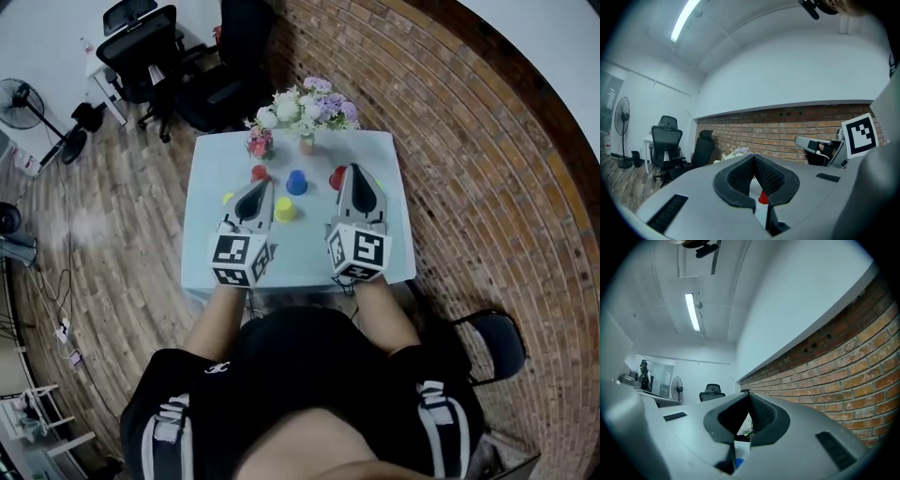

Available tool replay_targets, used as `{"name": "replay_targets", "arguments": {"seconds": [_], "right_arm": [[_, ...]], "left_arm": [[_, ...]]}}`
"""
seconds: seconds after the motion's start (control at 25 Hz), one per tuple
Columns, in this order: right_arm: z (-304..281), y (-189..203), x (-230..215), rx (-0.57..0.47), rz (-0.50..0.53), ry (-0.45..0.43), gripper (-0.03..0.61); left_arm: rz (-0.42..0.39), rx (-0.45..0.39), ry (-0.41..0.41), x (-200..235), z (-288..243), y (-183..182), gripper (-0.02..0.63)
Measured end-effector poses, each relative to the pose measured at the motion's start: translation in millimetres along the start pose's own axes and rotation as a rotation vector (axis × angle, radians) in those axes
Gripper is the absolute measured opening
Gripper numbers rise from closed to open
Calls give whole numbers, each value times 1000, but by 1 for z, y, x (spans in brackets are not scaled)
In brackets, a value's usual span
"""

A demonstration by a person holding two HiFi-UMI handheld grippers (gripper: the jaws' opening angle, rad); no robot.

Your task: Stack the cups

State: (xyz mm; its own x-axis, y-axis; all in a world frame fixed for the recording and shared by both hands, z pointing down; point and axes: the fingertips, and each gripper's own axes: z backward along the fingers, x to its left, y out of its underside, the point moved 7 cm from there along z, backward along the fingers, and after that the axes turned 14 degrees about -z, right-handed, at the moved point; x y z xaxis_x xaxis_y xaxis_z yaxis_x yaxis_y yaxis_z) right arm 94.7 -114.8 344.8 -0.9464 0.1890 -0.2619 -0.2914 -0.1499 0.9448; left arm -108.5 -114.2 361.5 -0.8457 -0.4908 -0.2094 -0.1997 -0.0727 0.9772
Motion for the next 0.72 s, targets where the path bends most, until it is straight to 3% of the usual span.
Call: {"name": "replay_targets", "arguments": {"seconds": [0.52, 0.6, 0.64, 0.72], "right_arm": [[29, -11, -35, -38, 1, 46, 14], [27, -13, -43, -35, -26, 3, 299], [26, -14, -47, -34, -29, -10, 377], [25, -15, -57, -32, 3, -7, 443]], "left_arm": [[-21, -33, 116, -34, -24, -17, 3], [-21, -38, 132, -40, -28, -17, 3], [-20, -41, 139, -42, -30, -17, 3], [-19, -44, 153, -46, -33, -17, 3]]}}
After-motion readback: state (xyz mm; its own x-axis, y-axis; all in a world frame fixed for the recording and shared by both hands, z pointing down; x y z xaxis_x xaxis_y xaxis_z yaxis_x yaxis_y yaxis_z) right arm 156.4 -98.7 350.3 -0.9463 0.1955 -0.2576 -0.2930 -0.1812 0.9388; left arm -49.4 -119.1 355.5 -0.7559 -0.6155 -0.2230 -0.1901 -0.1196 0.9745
